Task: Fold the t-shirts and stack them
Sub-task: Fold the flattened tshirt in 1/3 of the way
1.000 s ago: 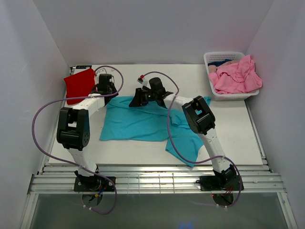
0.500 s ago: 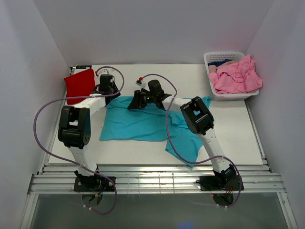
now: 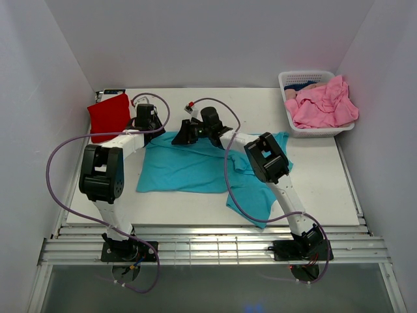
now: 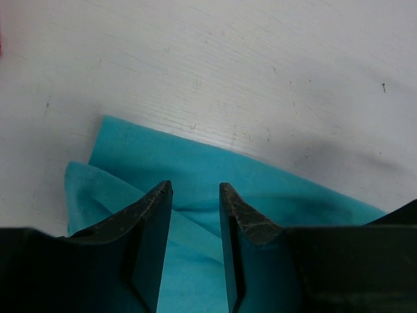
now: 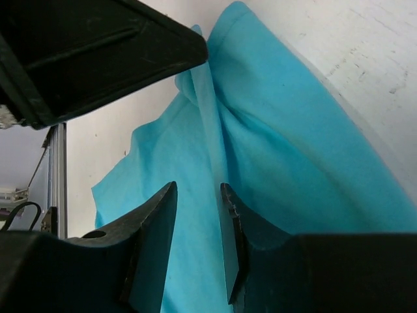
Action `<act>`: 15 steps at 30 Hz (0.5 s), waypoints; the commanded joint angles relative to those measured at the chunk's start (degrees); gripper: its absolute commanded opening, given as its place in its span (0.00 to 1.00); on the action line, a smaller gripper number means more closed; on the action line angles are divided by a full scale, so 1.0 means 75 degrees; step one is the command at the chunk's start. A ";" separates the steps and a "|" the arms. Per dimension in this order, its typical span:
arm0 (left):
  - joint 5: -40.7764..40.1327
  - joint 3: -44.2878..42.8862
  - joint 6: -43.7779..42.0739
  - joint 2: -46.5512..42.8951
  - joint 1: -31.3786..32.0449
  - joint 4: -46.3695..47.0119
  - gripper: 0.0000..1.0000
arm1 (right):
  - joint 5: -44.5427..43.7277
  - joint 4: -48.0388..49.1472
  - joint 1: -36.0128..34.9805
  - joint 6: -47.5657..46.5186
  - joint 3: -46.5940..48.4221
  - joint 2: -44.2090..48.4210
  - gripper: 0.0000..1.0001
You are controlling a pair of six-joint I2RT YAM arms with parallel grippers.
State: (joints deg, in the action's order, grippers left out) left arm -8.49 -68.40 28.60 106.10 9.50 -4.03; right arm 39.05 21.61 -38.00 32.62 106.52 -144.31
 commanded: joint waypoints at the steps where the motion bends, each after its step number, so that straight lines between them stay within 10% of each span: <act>1: 0.0113 0.0038 0.0066 -0.0378 -0.0001 0.0128 0.46 | -0.0097 0.0272 -0.0055 -0.0025 0.0351 -0.0258 0.39; 15: 0.0078 0.0143 0.0089 -0.0483 -0.0001 0.0209 0.47 | -0.0097 0.0388 -0.0055 -0.0096 -0.0268 -0.0107 0.40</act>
State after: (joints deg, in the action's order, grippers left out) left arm -8.29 -67.85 28.60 105.97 9.50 -3.86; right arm 37.80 22.92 -38.00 32.62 106.59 -147.17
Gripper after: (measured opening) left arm 0.472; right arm 0.398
